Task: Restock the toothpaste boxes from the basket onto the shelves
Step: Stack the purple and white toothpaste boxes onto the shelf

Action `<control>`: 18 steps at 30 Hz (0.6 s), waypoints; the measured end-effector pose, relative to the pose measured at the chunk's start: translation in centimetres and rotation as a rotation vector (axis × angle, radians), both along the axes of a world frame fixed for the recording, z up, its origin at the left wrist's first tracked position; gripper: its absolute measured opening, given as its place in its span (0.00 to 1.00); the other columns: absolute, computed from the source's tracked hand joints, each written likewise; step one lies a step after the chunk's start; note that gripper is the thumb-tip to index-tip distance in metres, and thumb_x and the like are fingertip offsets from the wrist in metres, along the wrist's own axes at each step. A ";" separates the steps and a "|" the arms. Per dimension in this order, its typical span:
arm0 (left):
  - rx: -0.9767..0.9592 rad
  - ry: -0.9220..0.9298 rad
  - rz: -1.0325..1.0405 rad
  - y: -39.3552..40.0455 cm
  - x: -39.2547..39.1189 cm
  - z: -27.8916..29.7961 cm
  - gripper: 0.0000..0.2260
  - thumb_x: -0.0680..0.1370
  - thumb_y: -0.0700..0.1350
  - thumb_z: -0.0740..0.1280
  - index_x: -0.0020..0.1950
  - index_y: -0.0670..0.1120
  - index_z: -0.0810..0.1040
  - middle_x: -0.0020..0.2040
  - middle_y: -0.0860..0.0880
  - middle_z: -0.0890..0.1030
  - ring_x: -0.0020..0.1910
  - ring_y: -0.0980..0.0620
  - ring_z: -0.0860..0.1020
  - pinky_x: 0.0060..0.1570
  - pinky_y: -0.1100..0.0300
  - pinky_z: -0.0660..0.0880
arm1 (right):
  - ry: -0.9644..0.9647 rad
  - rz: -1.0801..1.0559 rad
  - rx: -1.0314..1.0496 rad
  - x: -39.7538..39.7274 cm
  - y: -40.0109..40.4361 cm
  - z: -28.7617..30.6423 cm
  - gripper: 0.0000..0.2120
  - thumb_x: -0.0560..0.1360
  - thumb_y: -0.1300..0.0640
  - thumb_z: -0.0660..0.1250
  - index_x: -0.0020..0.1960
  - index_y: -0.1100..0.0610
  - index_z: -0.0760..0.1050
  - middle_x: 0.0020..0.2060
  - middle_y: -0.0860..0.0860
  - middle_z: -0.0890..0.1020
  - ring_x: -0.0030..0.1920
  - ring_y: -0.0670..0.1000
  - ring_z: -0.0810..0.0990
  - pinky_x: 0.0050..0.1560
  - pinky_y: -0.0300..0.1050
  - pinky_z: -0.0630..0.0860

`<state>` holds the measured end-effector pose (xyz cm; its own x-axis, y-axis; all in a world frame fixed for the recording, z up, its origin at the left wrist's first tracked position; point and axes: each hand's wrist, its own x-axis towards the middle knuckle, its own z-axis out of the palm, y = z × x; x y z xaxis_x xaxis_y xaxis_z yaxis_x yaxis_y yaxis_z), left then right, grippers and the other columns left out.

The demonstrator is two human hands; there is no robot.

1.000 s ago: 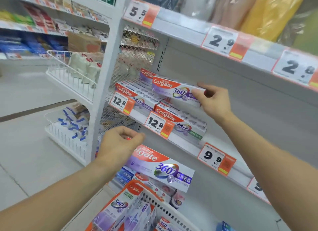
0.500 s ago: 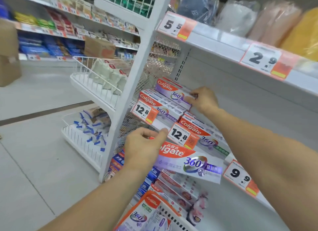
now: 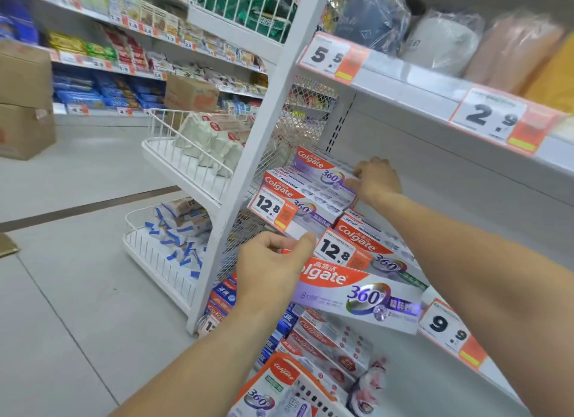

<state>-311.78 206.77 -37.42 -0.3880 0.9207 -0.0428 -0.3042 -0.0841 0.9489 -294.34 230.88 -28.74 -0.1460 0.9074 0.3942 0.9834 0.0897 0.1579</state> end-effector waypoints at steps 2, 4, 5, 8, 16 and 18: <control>-0.008 0.007 0.005 0.3 -0.3 -0.1 0.13 0.71 0.49 0.78 0.39 0.42 0.79 0.29 0.52 0.79 0.22 0.62 0.75 0.23 0.70 0.68 | 0.117 0.099 0.042 0.1 -1.4 0.6 0.21 0.78 0.42 0.67 0.64 0.54 0.76 0.59 0.55 0.76 0.60 0.57 0.74 0.56 0.48 0.73; -0.002 0.019 0.001 0.6 -0.4 -0.1 0.13 0.71 0.48 0.78 0.39 0.42 0.78 0.29 0.51 0.78 0.22 0.63 0.75 0.23 0.70 0.68 | 0.347 0.266 -0.042 0.1 -4.3 1.4 0.19 0.78 0.42 0.67 0.58 0.56 0.78 0.51 0.54 0.81 0.53 0.55 0.80 0.45 0.42 0.74; 0.001 0.024 0.002 0.6 -0.4 -0.1 0.13 0.72 0.48 0.77 0.39 0.42 0.78 0.29 0.51 0.79 0.22 0.63 0.75 0.23 0.69 0.69 | 0.453 0.344 -0.237 0.1 -6.4 2.1 0.21 0.77 0.40 0.67 0.57 0.57 0.79 0.49 0.55 0.83 0.51 0.55 0.81 0.43 0.40 0.76; -0.001 0.016 0.043 0.9 -0.3 -0.1 0.12 0.73 0.48 0.77 0.41 0.42 0.78 0.31 0.51 0.79 0.24 0.61 0.78 0.23 0.68 0.70 | 0.487 0.452 -1.055 1.2 -12.3 3.6 0.27 0.74 0.43 0.70 0.67 0.57 0.75 0.56 0.56 0.84 0.57 0.55 0.82 0.57 0.47 0.80; 0.242 0.106 0.244 2.3 0.2 1.5 0.11 0.79 0.52 0.68 0.50 0.47 0.71 0.46 0.51 0.81 0.41 0.59 0.81 0.37 0.72 0.73 | 0.478 0.602 -0.681 4.1 -15.9 2.7 0.24 0.70 0.53 0.76 0.66 0.51 0.78 0.59 0.42 0.83 0.61 0.44 0.81 0.66 0.46 0.75; 0.270 0.328 0.337 4.3 -0.4 1.7 0.12 0.81 0.52 0.65 0.58 0.46 0.68 0.54 0.51 0.75 0.51 0.54 0.76 0.48 0.72 0.71 | 0.435 0.565 -0.452 3.9 -14.9 3.5 0.22 0.71 0.50 0.76 0.64 0.46 0.79 0.57 0.39 0.84 0.56 0.39 0.82 0.63 0.47 0.77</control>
